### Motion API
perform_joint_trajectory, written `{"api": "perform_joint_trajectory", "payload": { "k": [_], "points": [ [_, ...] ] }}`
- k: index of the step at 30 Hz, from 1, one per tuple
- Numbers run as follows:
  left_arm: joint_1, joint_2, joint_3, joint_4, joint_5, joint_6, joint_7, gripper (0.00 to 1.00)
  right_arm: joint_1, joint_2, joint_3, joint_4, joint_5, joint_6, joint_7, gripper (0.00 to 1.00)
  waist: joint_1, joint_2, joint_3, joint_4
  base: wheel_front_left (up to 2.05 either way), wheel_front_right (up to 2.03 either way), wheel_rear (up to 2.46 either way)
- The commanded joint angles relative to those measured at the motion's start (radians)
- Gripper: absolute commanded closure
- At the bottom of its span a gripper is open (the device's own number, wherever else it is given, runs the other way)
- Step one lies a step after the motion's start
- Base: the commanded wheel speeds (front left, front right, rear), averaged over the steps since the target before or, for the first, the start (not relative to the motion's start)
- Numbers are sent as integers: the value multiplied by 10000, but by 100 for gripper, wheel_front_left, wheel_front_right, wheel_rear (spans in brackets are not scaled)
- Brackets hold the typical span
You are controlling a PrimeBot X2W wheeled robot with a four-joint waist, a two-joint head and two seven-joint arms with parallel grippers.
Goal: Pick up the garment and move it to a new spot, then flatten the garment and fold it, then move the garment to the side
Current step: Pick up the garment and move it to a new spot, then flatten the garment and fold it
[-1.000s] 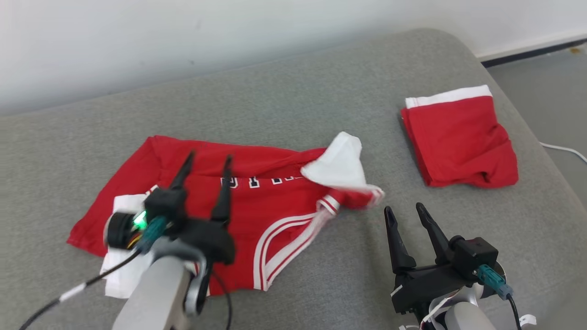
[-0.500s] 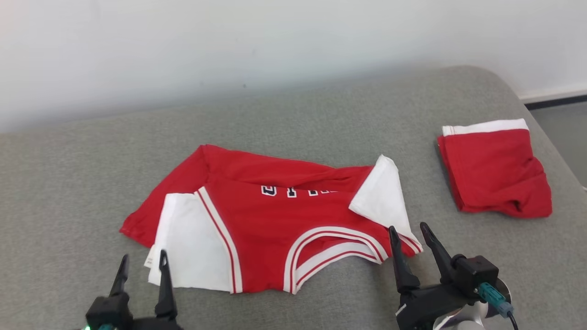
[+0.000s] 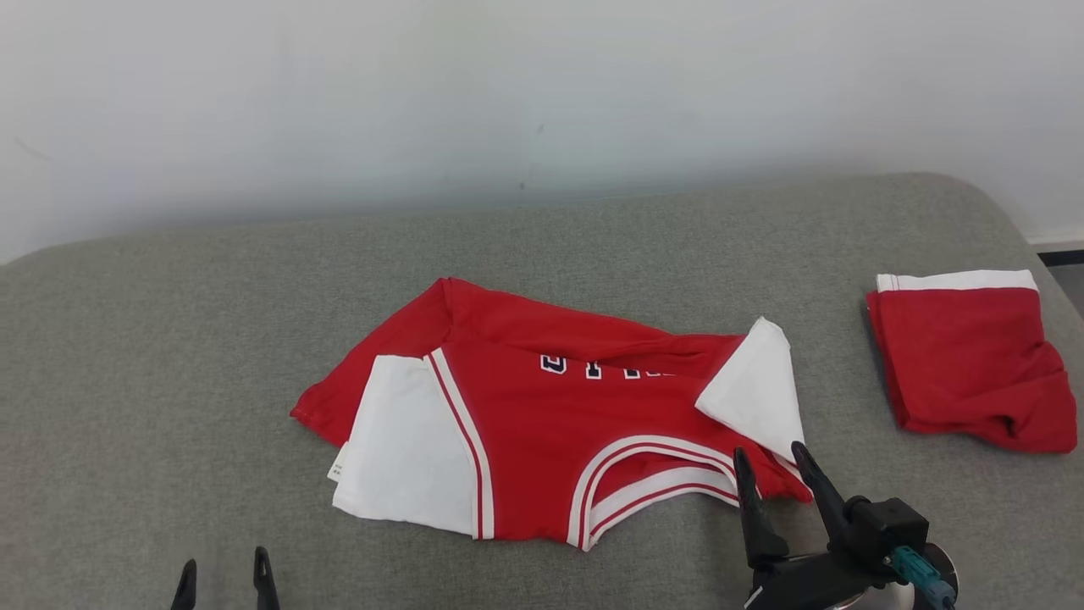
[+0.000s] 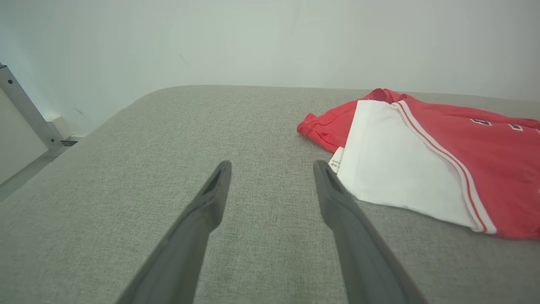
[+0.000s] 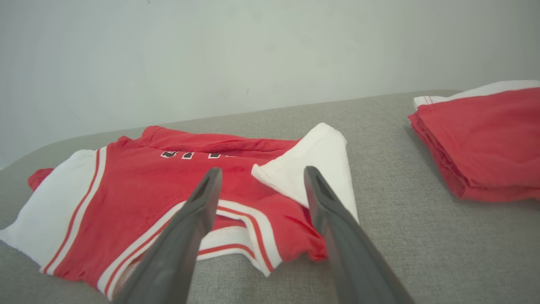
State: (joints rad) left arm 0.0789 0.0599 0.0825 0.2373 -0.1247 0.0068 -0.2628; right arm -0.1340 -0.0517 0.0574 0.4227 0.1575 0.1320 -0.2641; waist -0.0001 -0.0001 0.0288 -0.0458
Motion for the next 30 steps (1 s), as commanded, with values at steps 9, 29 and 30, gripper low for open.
{"api": "perform_joint_trajectory", "payload": {
  "k": [9,29,30],
  "points": [
    [-89,-98,-271,72,-48,-153,-28,0,-100,10,-182,72,-232,-24,3,0,1,1,160,342,0,0,0],
    [-999,-98,-1377,193,-528,180,-28,0,-2076,-412,-1057,2105,-1618,-24,3,0,1,1,1500,1302,0,0,0],
    [-1023,-98,-1378,193,-551,193,-28,0,-2144,-416,-1104,2250,-1683,-24,3,0,1,1,1554,1324,0,0,0]
  ]
}}
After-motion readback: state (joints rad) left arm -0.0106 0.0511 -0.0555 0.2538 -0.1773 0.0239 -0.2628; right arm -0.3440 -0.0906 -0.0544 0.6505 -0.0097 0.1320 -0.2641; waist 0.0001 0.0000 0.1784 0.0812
